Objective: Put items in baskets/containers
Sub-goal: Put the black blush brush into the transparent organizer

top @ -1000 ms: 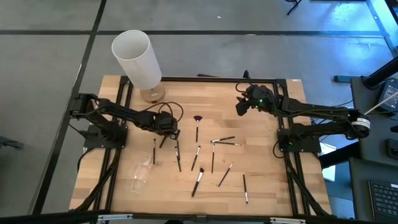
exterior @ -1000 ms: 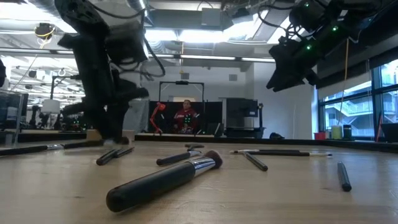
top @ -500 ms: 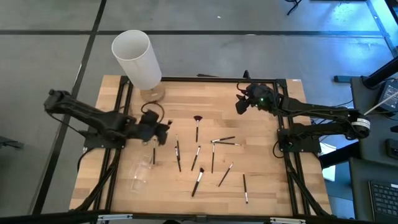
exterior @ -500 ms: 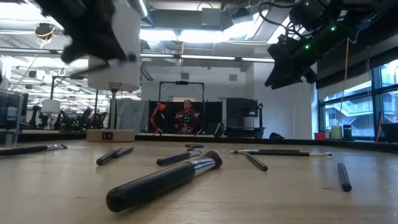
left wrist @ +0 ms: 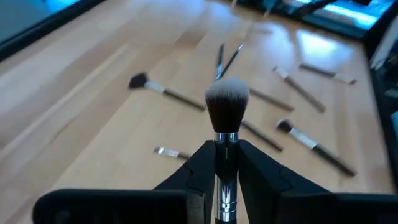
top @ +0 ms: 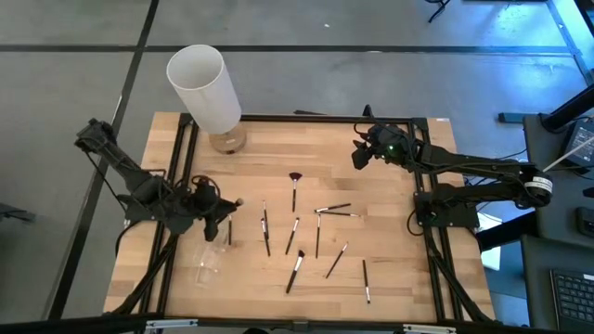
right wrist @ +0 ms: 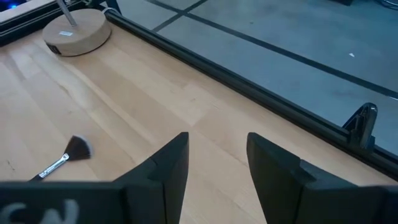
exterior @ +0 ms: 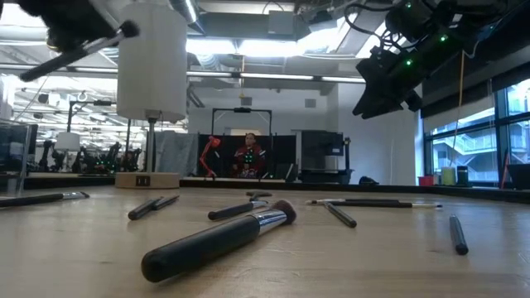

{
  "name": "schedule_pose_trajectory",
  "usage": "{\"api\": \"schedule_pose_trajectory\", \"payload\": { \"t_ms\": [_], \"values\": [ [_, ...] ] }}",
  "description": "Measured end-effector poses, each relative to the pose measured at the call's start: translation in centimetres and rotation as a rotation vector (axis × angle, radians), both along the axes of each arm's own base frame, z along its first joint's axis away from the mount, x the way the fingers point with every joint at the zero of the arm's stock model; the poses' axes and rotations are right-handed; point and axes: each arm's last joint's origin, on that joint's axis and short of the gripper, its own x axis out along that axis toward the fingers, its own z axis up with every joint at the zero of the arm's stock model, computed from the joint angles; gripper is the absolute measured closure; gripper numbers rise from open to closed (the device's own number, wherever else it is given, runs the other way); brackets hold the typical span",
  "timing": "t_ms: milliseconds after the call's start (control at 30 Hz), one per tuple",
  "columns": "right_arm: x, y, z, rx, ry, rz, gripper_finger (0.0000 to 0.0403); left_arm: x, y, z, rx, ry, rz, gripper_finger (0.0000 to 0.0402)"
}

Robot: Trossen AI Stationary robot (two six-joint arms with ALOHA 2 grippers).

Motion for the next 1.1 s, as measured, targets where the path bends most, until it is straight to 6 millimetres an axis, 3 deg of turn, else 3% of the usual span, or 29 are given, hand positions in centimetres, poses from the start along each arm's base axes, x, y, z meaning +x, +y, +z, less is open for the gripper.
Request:
{"api": "schedule_pose_trajectory", "payload": {
  "t_ms": [267, 767, 1100],
  "values": [
    [0.0, 0.0, -0.1, 0.004, 0.008, 0.000, 0.0241, -1.1, -0.5, -2.9, -0.038, 0.029, 0.047, 0.0346],
    [0.0, 0.0, -0.1, 0.002, 0.009, 0.001, 0.0241, -1.3, -1.8, -3.7, -0.102, 0.116, -0.038, 0.0335],
    [0.0, 0.0, 0.0, -0.002, 0.002, 0.002, 0.0241, -0.8, -2.3, -4.9, -0.052, 0.173, -0.018, 0.0340]
  ]
}}
